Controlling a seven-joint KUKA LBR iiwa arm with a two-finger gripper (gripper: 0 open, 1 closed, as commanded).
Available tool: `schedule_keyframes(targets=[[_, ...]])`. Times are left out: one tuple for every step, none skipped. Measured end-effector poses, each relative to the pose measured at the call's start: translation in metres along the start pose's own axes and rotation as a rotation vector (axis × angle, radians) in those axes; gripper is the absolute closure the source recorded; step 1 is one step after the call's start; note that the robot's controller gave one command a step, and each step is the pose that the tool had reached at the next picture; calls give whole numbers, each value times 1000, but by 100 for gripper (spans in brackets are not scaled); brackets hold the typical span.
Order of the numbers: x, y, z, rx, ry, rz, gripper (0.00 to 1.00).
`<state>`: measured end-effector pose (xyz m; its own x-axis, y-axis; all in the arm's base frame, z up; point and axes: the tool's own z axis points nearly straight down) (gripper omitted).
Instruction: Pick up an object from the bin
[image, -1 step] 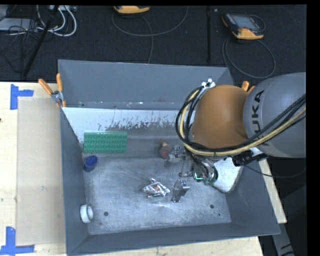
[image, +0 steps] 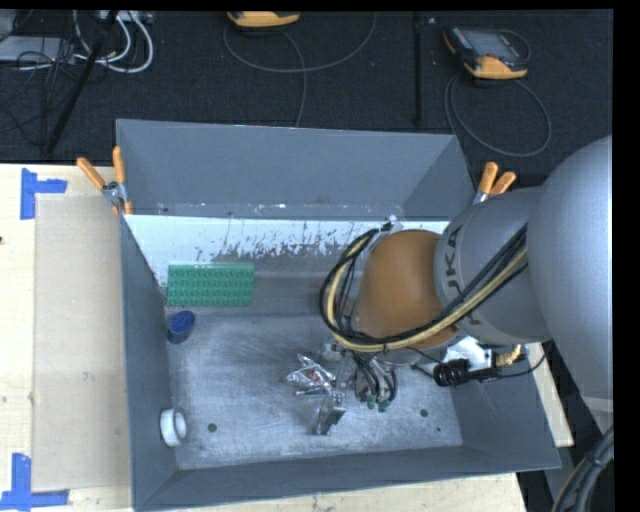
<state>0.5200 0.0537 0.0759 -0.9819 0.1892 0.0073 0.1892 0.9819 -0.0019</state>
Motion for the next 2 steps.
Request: schedule_keyframes(targets=[[-1, 0, -3, -1, -4, 1, 100], [-14, 0, -142, -4, -16, -77, 100]])
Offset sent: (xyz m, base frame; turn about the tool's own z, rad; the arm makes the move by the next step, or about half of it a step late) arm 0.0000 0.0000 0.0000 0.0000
